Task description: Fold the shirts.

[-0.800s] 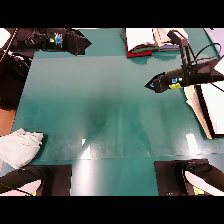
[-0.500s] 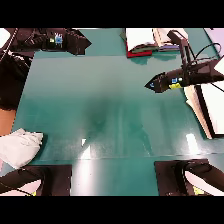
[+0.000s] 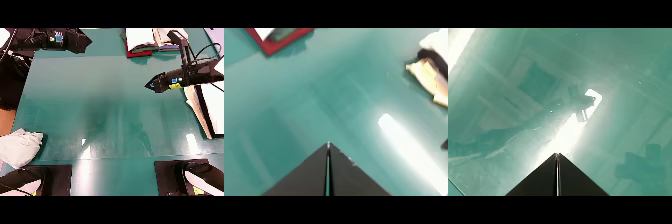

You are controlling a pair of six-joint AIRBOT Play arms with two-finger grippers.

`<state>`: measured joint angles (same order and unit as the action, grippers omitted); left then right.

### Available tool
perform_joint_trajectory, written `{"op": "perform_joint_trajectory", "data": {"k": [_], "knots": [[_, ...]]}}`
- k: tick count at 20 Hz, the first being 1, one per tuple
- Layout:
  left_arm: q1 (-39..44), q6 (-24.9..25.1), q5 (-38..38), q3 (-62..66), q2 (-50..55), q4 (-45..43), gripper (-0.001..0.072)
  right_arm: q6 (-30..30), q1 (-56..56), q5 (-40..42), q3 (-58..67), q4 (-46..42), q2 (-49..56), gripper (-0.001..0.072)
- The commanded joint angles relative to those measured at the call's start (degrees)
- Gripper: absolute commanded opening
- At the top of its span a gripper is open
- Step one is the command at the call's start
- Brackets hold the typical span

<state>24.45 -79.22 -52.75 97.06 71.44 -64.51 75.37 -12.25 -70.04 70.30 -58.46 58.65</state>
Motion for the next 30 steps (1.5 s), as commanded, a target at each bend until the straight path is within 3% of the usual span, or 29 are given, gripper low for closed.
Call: {"op": "perform_joint_trajectory", "data": {"k": [1, 4, 7, 9, 10, 11, 12, 16, 19, 20, 23, 27, 30], "knots": [[-2.6, -0.9, -2.8, 0.0, -0.8, -2.7, 0.0024, 0.0, 0.0, 0.0, 0.1, 0.0, 0.0, 0.0019], [-12.6, -3.5, -19.8, -2.1, -4.2, -9.6, 0.0023, 0.0, 0.0, -0.3, 0.1, 0.0, 0.0, 0.0019], [-23.7, -3.2, -27.9, -13.7, -13.1, -15.2, 0.0023, 0.0, 0.0, -0.4, 0.1, 0.0, 0.0, 0.0019], [-28.9, -3.3, -34.1, -23.7, -18.7, -23.7, 0.0026, 0.0, 0.0, 0.0, 0.1, -0.1, 0.0, 0.0019], [-31.1, -3.3, -36.5, -29.3, -21.2, -28.4, 0.0185, 0.0, -0.1, 0.2, 0.1, 0.0, 0.0, 0.0019], [-32.8, -4.5, -37.1, -34.7, -23.3, -31.6, 0.055, 0.0, 0.0, 0.5, 0.1, 0.0, 0.0, 0.0019], [-34.2, -7.6, -36.6, -40.4, -25.2, -34.3, 0.067, 0.0, -0.1, 1.1, 0.1, 0.0, 0.0, 0.0019], [-35.8, -8.9, -33.8, -56.9, -27.3, -36.7, 0.0671, 0.0, 0.0, 2.6, 0.1, -0.1, 0.0, 0.0019], [-35.8, -11.1, -29.8, -63.0, -27.3, -36.7, 0.067, 0.0, 0.0, 2.6, 0.1, -0.1, 0.0, 0.0019], [-35.8, -12.0, -29.2, -63.5, -27.3, -36.7, 0.0581, 0.0, 0.0, 2.6, 0.1, -0.1, 0.0, 0.0019], [-35.8, -12.3, -28.7, -63.0, -27.3, -36.7, 0.0047, 0.0, 0.0, 2.6, 0.1, 0.0, 0.0, 0.0019], [-33.8, -12.5, -30.3, -47.6, -28.1, -33.4, 0.0021, 0.7, 0.0, 6.6, 0.1, 0.2, -1.9, 0.0018], [-24.5, -16.3, -30.4, -27.9, -29.2, -32.3, 0.0019, 3.4, 0.5, 12.5, 1.0, 0.3, -6.0, 0.0017]]}}
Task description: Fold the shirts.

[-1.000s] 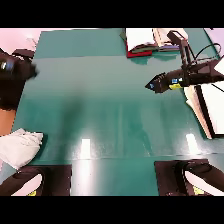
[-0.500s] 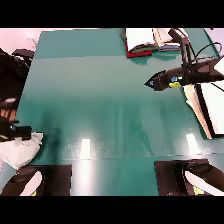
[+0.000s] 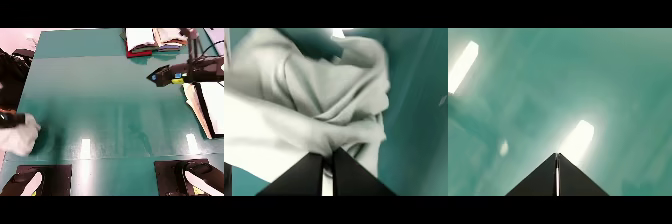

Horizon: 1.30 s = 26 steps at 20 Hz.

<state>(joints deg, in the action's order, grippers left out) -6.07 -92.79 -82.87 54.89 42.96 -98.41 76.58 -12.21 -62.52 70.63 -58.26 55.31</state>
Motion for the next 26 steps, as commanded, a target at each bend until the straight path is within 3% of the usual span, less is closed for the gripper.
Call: {"op": "perform_joint_trajectory", "data": {"k": [1, 5, 9, 13, 17, 18, 19, 20, 23, 26], "knots": [[9.8, -4.0, 0.0, 19.9, -0.7, 1.6, 0.0019, 3.0, 1.3, 4.5, 3.0, 0.1, -2.9, 0.0017], [24.7, -8.8, 4.2, 35.0, -0.2, 1.6, 0.0018, 3.1, 6.6, 2.7, 13.1, -0.2, -2.2, 0.0017], [36.5, -10.8, 11.9, 37.9, 4.6, 1.7, 0.0018, 3.1, 12.9, -3.6, 22.6, -0.2, 1.3, 0.0017], [45.0, -10.0, 16.3, 37.9, 16.0, 4.6, 0.002, 3.1, 16.0, -9.9, 30.0, -0.2, 5.5, 0.0017], [50.0, -5.0, 19.1, 37.9, 29.9, 10.8, 0.0026, 3.1, 16.3, -13.5, 32.4, -0.2, 8.3, 0.0018], [50.0, -3.7, 20.0, 37.9, 32.5, 13.4, 0.0228, 3.1, 16.3, -14.1, 32.4, -0.2, 8.8, 0.0018], [49.7, -2.9, 21.1, 37.9, 34.4, 14.7, 0.0652, 3.1, 16.3, -14.7, 32.4, -0.2, 9.2, 0.0018], [49.6, -2.7, 22.2, 38.0, 35.4, 14.2, 0.0698, 3.1, 16.3, -15.5, 32.4, -0.2, 9.5, 0.0018], [45.0, -2.7, 22.8, 37.9, 35.6, 9.5, 0.0702, 3.1, 16.3, -17.1, 31.0, -0.2, 9.4, 0.0018], [34.8, -2.7, 17.5, 37.6, 35.7, 9.9, 0.0703, 2.9, 16.3, -16.4, 23.3, -0.3, 6.7, 0.0018]]}}
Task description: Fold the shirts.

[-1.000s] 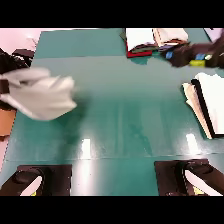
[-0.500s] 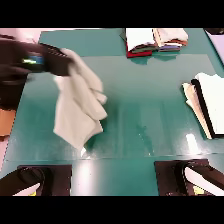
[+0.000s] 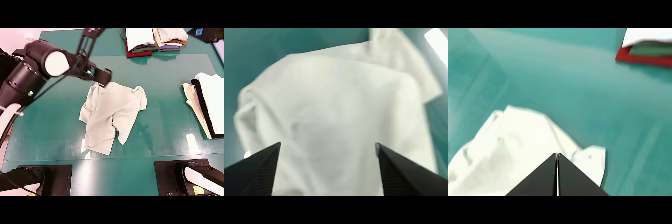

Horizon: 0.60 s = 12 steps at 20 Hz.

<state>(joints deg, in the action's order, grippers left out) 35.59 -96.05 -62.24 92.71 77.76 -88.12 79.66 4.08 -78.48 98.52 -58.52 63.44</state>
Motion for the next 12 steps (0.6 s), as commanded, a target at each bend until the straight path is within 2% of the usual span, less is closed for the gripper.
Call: {"op": "perform_joint_trajectory", "data": {"k": [1, 6, 12], "knots": [[-10.4, 0.5, -4.2, -0.9, 0.9, 0.7, 0.0702, -0.2, 0.1, 0.7, -8.2, 0.0, -2.8, 0.0018], [-20.8, 3.6, -4.6, -12.2, 0.9, 8.5, 0.0702, -0.2, 0.0, 7.2, -23.7, 0.6, -8.6, 0.0018], [-21.4, 6.5, -0.2, -27.9, 3.1, 15.3, 0.0702, -0.1, -0.2, 8.0, -33.3, 2.3, -10.3, 0.0018]]}}
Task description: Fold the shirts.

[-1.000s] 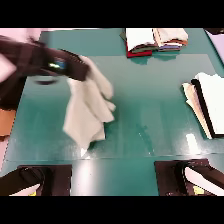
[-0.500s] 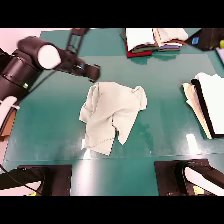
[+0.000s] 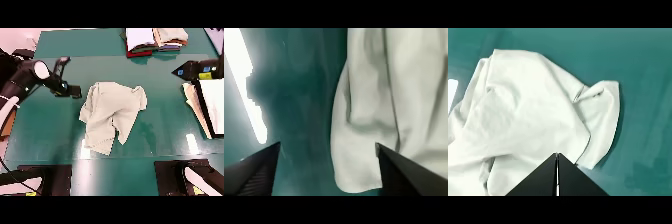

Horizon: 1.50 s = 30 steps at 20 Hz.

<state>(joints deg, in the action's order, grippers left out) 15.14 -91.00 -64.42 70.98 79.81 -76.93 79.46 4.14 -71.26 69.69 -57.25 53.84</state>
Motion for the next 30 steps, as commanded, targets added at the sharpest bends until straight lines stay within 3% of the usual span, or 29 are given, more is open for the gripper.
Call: {"op": "perform_joint_trajectory", "data": {"k": [1, 3, 5, 8, 12, 15, 17, 18, 19, 20, 22, 28, 30], "knots": [[-0.9, 1.5, 2.5, -7.1, 1.4, 4.5, 0.0702, 0.1, -0.7, 1.0, -5.9, 1.0, -0.7, 0.0019], [-0.9, 1.5, 2.9, -7.0, 1.3, 4.6, 0.0702, 0.1, -1.5, 1.2, -10.7, 0.7, -0.6, 0.0032], [-0.9, 2.2, 2.9, -6.8, 1.3, 4.6, 0.0703, 2.1, -1.9, 0.3, -16.7, 0.8, 1.2, 0.0346], [-0.9, 3.0, 2.4, -6.8, 1.3, 4.6, 0.0702, 3.0, -6.4, 2.2, -25.3, 1.3, 6.8, 0.0364], [-0.9, 3.0, 2.0, -6.8, 1.3, 4.6, 0.0702, 3.0, -17.9, 15.6, -31.4, 10.3, 16.6, 0.0364], [-0.9, 3.0, 1.4, -6.8, 1.3, 4.6, 0.0702, 3.0, -23.6, 20.9, -30.7, 14.1, 22.9, 0.0365], [-0.9, 3.1, 1.3, -6.8, 1.3, 5.2, 0.0702, 2.8, -25.7, 21.6, -28.7, 13.9, 25.5, 0.0357], [-0.9, 3.0, 1.4, -6.8, 1.3, 5.6, 0.0702, 2.4, -26.7, 22.4, -27.7, 13.6, 25.7, 0.0252], [-0.9, 3.0, 1.4, -6.8, 1.3, 6.4, 0.0702, 1.7, -27.2, 23.1, -26.7, 13.6, 25.5, 0.0093], [-0.9, 3.1, 1.9, -6.8, 1.3, 7.9, 0.0702, 1.2, -27.3, 23.1, -25.6, 13.5, 24.9, 0.0018], [-0.9, 6.1, 2.9, -7.0, 1.4, 12.0, 0.0701, 2.2, -26.7, 22.0, -23.6, 10.0, 22.4, 0.0018], [0.5, 6.0, 3.7, -7.1, 5.4, 14.3, 0.0699, 4.0, -21.6, 17.1, -18.8, 6.0, 14.9, 0.0018], [1.9, 6.0, 5.6, -7.1, 5.6, 14.3, 0.03, 4.0, -20.6, 17.0, -17.9, 6.0, 13.3, 0.0018]]}}
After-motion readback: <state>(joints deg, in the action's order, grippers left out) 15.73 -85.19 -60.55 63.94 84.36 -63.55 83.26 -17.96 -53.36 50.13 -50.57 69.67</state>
